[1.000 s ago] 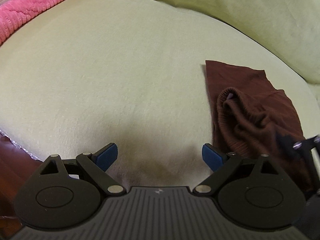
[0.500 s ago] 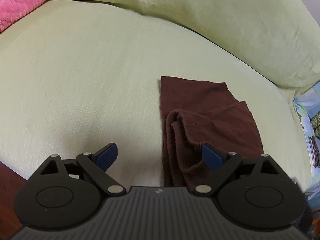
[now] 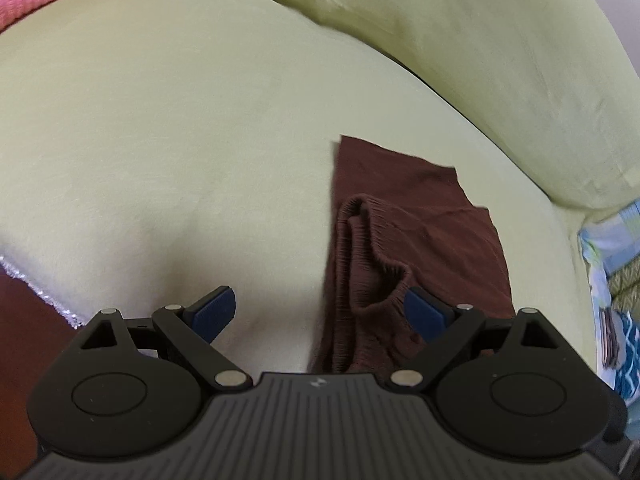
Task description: Fold clothes
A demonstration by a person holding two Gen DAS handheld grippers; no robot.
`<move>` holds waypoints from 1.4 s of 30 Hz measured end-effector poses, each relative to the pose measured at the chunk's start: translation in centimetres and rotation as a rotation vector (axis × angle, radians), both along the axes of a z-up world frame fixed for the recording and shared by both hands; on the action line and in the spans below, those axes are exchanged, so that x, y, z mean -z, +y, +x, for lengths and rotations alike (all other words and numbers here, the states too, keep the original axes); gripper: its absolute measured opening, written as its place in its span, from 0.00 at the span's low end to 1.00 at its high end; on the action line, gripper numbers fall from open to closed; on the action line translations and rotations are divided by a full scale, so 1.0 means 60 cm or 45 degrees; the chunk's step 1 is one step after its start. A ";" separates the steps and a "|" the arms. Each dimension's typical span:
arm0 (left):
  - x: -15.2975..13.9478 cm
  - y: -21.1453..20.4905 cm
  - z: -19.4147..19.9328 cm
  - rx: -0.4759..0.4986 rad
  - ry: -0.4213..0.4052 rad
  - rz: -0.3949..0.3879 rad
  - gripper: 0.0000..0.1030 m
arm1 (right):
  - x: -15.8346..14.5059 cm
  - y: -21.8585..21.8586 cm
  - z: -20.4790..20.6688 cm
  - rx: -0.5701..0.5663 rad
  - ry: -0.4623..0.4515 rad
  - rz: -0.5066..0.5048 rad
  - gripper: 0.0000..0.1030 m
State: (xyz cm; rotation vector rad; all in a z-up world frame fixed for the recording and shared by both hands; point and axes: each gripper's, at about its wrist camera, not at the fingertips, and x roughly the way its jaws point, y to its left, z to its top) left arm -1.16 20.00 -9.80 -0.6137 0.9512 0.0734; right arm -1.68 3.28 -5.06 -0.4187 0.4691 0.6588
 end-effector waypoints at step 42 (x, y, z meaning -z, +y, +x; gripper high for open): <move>0.071 -0.030 0.079 0.103 0.121 0.059 0.91 | 0.096 -0.004 -0.035 0.003 0.273 0.052 0.15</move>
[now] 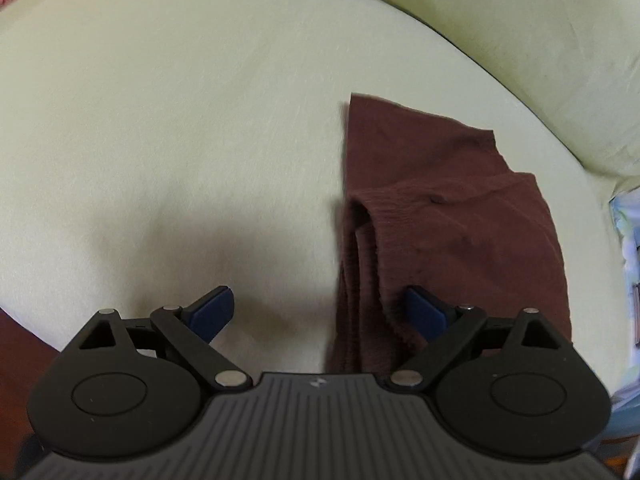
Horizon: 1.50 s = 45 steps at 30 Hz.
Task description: Fold clothes
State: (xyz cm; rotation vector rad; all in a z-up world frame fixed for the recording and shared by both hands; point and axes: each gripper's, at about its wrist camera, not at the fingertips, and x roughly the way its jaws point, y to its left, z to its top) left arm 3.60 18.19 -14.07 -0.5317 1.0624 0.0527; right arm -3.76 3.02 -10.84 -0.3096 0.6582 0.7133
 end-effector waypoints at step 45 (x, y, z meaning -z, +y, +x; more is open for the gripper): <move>-0.084 -0.155 -0.092 0.258 -0.234 0.399 0.89 | -0.084 -0.246 0.290 0.294 0.235 0.705 0.32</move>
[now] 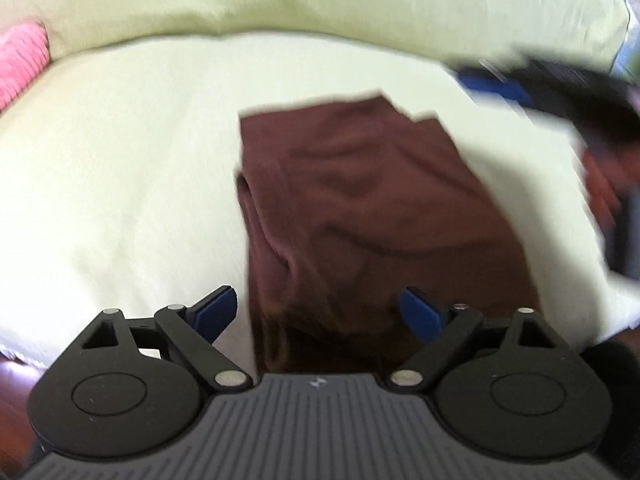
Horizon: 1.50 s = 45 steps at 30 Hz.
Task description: Fold clothes
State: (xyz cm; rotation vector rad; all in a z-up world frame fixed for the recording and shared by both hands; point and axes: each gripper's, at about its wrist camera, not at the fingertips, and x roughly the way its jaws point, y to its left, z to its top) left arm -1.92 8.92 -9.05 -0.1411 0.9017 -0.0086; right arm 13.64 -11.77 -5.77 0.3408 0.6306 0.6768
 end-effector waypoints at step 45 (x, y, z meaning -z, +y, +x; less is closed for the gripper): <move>-0.100 -0.206 0.187 2.458 -0.024 1.237 0.73 | 0.180 -0.058 -0.206 0.143 0.496 0.361 0.58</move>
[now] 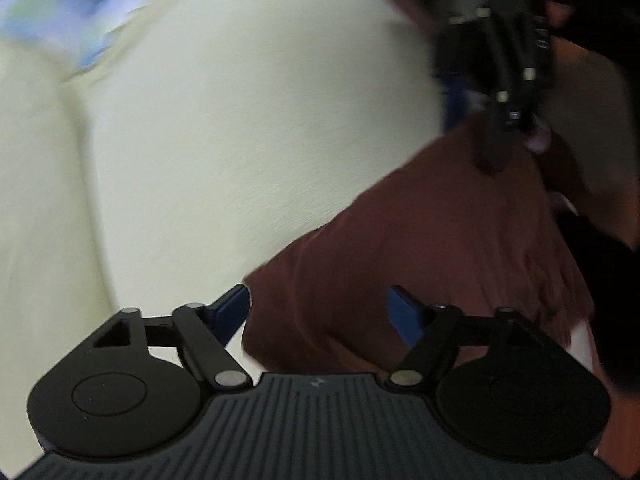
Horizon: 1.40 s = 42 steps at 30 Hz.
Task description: Fold clothes
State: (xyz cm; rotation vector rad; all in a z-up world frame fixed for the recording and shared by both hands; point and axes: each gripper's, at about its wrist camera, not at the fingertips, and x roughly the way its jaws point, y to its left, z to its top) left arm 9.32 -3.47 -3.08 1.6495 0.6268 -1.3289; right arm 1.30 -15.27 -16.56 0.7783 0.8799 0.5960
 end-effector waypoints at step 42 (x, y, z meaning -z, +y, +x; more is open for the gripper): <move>0.056 0.085 0.013 0.569 -0.089 0.342 0.13 | -0.027 0.073 0.061 -0.201 -0.060 -0.207 0.21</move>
